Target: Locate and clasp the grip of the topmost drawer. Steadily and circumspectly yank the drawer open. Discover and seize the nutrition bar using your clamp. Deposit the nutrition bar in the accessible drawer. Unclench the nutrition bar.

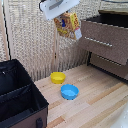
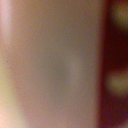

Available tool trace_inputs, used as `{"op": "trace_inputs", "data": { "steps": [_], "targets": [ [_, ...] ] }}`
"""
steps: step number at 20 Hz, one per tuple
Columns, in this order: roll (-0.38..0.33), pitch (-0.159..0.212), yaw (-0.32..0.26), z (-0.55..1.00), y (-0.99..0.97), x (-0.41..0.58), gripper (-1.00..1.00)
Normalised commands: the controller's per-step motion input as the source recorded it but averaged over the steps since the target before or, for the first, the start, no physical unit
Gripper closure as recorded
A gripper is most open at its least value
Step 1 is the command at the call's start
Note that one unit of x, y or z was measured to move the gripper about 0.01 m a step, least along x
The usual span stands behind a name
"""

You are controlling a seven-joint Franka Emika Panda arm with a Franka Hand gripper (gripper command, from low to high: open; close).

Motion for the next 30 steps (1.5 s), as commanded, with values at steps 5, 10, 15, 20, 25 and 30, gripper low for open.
{"op": "trace_inputs", "data": {
  "steps": [5,10,15,20,25,30],
  "targets": [
    [0.006,0.074,-0.195,0.96,-0.36,0.304,1.00],
    [0.000,0.046,-0.188,0.98,-0.24,0.339,1.00],
    [0.018,0.092,-0.207,0.92,-0.33,0.232,1.00],
    [0.061,0.114,-0.176,0.83,-0.42,0.179,1.00],
    [0.104,0.117,-0.059,0.72,-0.74,0.050,1.00],
    [0.122,0.056,0.000,0.52,-0.92,0.004,1.00]
  ]
}}
